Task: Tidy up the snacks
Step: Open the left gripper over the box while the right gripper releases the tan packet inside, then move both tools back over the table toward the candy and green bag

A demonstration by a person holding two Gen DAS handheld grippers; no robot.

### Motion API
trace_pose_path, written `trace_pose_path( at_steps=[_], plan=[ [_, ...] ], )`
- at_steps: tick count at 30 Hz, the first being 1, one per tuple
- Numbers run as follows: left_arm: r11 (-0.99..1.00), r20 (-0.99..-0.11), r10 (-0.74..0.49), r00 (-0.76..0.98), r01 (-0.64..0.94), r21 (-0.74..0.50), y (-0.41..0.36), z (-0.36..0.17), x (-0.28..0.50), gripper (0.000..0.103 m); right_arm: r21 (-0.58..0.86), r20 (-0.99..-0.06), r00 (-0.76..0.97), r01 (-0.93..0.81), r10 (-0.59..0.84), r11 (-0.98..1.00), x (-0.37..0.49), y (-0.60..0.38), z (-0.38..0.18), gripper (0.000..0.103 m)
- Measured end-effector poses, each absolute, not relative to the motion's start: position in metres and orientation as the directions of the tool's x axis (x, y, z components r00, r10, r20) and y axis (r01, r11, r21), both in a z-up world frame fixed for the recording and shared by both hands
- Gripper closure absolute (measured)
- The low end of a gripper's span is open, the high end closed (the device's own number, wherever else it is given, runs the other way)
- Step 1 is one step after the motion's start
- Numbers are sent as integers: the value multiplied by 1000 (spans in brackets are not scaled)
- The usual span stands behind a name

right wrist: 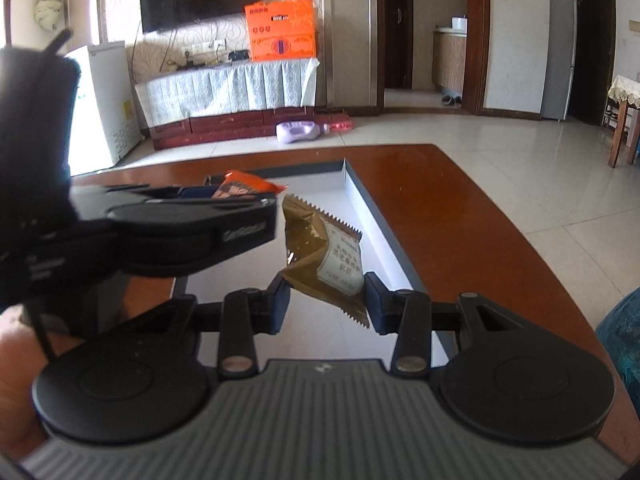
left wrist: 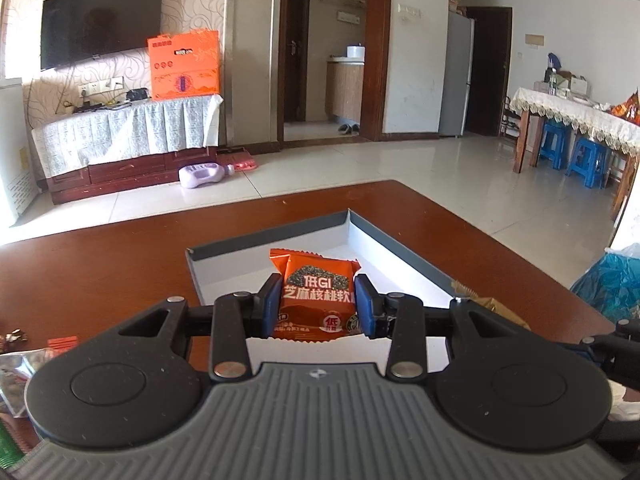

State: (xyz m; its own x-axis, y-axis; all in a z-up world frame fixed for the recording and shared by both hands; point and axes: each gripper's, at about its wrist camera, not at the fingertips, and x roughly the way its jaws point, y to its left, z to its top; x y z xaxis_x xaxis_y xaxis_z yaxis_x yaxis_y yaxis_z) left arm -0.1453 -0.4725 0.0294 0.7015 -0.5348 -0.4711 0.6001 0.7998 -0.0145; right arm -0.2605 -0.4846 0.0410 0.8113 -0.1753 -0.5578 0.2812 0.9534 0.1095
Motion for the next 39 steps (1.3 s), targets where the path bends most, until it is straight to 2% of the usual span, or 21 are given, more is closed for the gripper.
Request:
trace_pose_path(
  at_steps=[3,8,13,21,23,25,26,30,34,39],
  plan=[
    [804,-487,-525,698,594,-16,-479,23,-137,58,107,-575,800,285,-175,953,-256,-485,40,60],
    [811,-496,-514,700,585,-15,-482,16,-125,47,107,-602,781,284,-165,953,-253,-486,35,60],
    [819,-475,-506,720,574,-2,-478,18,-126,20,95,-609,777,270,-158,958,-249,-484,35,61],
    [810,-464,-517,719,587,8,-469,25,-139,13,84,-608,777,264,-161,961,-249,-481,34,62],
    [808,-458,-520,721,589,9,-465,28,-146,13,55,-598,782,262,-179,964,-250,-477,36,57],
    [807,-455,-519,723,590,17,-463,30,-148,12,36,-585,788,264,-194,964,-252,-473,38,43],
    [807,-454,-519,724,590,18,-461,31,-149,12,33,-579,792,261,-195,965,-254,-472,38,41],
    [818,-446,-512,735,575,9,-452,35,-155,10,34,-559,805,263,-200,964,-256,-468,42,36],
    [837,-435,-492,754,548,4,-436,40,-167,9,50,-532,824,258,-193,965,-262,-464,48,35],
    [868,-399,-463,792,496,-24,-404,57,-182,8,39,-427,883,234,-196,971,-277,-444,62,35]
  ],
)
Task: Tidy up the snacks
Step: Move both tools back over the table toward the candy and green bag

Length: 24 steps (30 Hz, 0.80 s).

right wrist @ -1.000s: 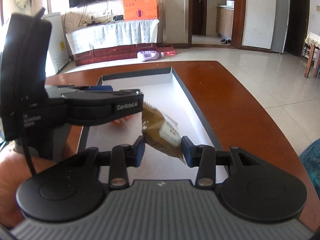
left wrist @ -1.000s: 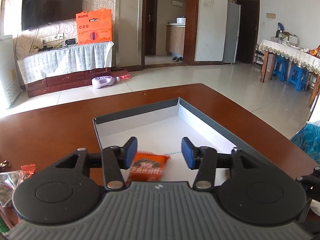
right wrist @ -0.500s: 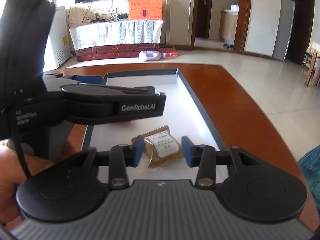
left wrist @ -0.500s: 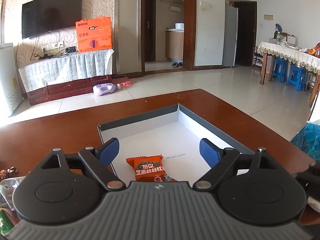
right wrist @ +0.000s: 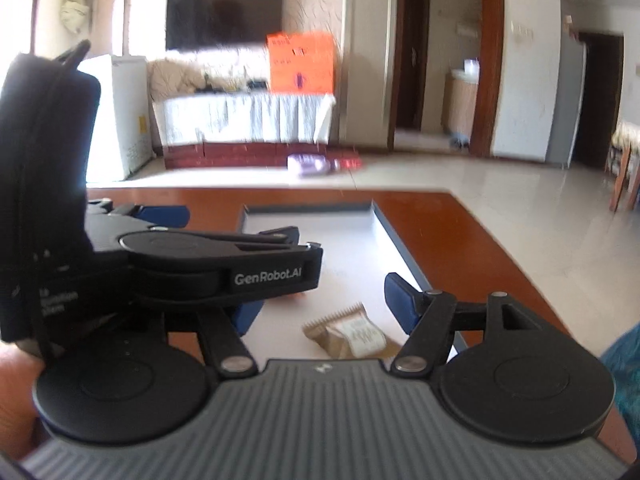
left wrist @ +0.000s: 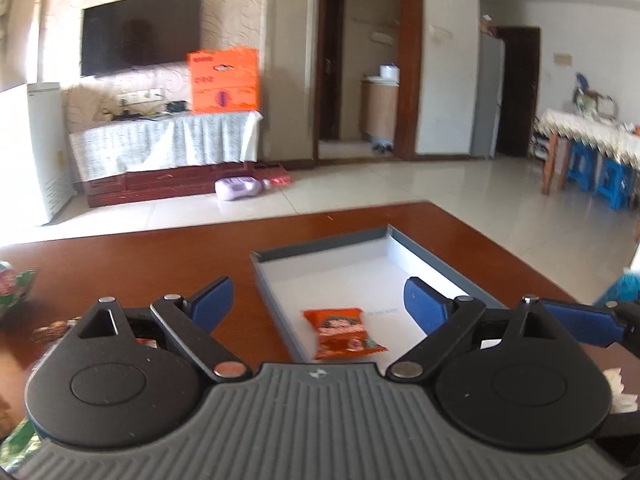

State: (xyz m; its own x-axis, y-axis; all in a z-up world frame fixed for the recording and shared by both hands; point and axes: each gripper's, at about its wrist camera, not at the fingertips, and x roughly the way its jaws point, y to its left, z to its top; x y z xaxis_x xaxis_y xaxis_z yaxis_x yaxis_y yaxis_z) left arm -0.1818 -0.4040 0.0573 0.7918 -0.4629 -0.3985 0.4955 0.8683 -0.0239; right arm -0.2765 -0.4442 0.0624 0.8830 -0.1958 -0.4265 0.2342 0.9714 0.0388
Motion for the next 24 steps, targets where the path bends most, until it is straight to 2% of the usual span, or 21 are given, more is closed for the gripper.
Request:
trace_pose_path(
  at_steps=[4,10,14,20,24],
  plan=[
    [896,-376,-411,830,445,3,-367,70,-191,8,74,-388,913,164,-123,984,-279,-426,72,35],
    [941,-379,-304,874,339,27,-286,82,-205,8,185,-403,913,22,55,983,-267,-391,77,29],
    [969,-378,-204,903,241,53,-229,86,-211,8,273,-423,894,-32,150,961,-259,-360,76,29],
    [995,-399,-37,916,68,66,-134,73,-228,7,251,-441,892,18,98,968,-266,-308,73,29],
    [997,-475,81,876,-77,29,-85,46,-234,7,271,-435,899,81,47,959,-273,-284,68,29]
  ],
)
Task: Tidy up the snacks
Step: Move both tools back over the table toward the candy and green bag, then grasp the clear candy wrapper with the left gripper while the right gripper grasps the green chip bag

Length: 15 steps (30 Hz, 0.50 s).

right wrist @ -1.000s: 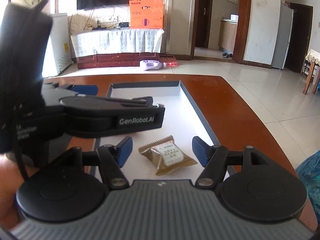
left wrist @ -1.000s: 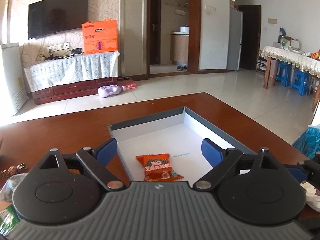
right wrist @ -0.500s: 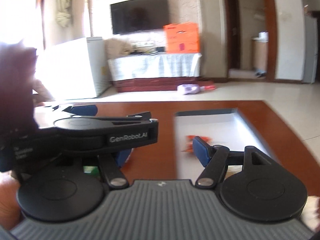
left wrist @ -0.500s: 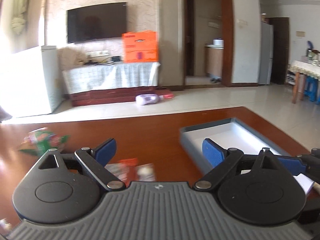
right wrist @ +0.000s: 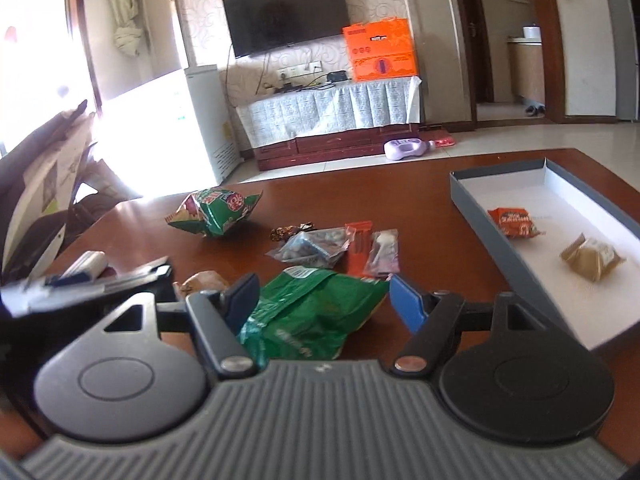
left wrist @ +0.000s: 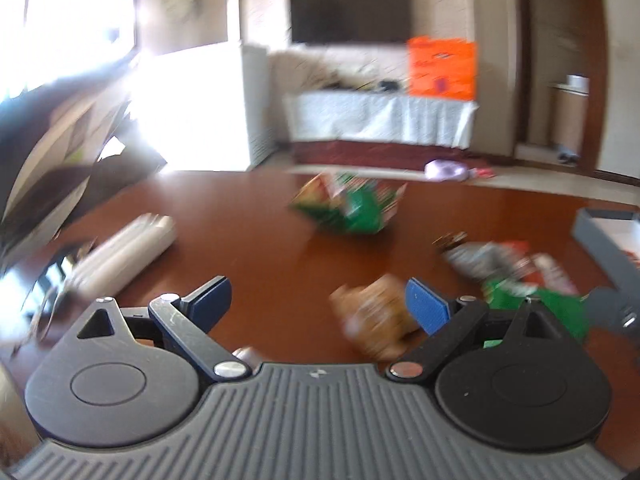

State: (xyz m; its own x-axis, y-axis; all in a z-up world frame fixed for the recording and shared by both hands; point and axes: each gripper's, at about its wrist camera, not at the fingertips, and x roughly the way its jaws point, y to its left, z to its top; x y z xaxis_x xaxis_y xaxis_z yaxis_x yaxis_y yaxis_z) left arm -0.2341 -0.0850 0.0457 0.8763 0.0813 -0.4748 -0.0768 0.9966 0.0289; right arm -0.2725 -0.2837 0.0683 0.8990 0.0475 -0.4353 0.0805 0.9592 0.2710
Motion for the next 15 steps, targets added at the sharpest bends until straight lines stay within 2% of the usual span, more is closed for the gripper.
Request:
trace_pose_path(
  at_steps=[4,9,12,15],
  plan=[
    [988,-560,123,819,-156,-11,-55,22,-229,7,231,-458,889,141,-21,963,-267,-258,60,29],
    [987,-586,131,800,-160,3,-48,12,-216,7,245,-524,851,192,-37,950,-249,-245,45,28],
    [989,-631,126,766,-145,21,-53,5,-196,7,269,-553,832,229,-45,935,-236,-243,37,20],
    [992,-629,97,771,-129,-4,-54,7,-191,7,283,-554,830,251,-56,926,-226,-238,32,17]
  ],
)
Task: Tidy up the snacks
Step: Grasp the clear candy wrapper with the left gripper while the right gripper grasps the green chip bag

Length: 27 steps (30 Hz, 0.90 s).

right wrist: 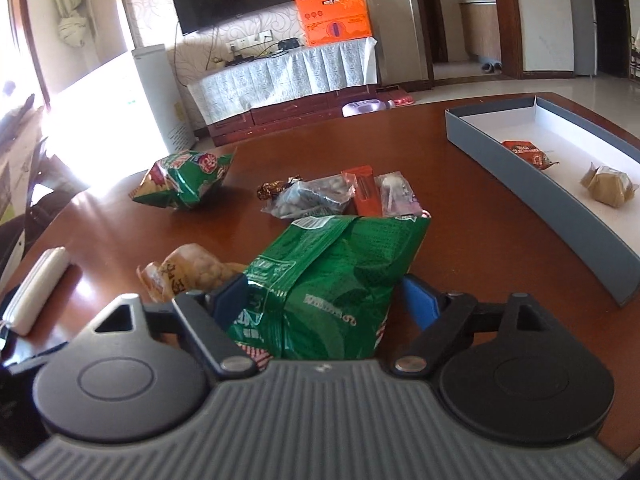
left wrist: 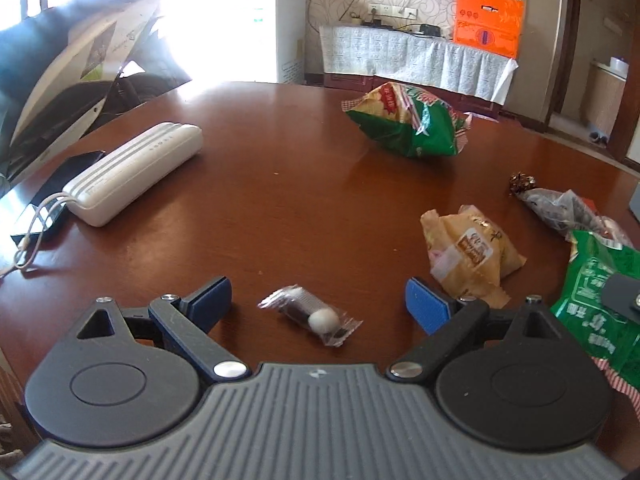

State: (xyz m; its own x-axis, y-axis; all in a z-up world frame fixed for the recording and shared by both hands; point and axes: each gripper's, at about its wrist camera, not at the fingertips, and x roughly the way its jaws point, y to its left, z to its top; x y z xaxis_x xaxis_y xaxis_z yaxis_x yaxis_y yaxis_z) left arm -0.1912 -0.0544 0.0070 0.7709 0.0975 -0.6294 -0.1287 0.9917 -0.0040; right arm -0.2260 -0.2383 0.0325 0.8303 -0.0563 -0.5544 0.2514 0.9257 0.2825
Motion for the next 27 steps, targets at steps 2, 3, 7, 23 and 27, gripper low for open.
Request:
trace_pose_path(
  at_steps=[2,3,7,23,27],
  plan=[
    [994,-629,97,771,-109,20,-60,6,-191,8,274,-565,823,260,-64,926,-219,-236,31,17],
    [995,-629,85,773,-97,15,-62,6,-191,8,269,-566,822,259,-65,928,-216,-236,29,17],
    [997,-611,67,789,-75,13,-65,6,-193,23,234,-568,822,212,-43,949,-212,-235,25,19],
    [1000,-584,-24,811,12,-25,-78,9,-218,82,200,-532,844,50,66,979,-236,-249,49,48],
    [1000,-578,-18,816,22,-1,-83,9,-223,85,177,-516,854,28,68,984,-243,-254,56,49]
  ],
)
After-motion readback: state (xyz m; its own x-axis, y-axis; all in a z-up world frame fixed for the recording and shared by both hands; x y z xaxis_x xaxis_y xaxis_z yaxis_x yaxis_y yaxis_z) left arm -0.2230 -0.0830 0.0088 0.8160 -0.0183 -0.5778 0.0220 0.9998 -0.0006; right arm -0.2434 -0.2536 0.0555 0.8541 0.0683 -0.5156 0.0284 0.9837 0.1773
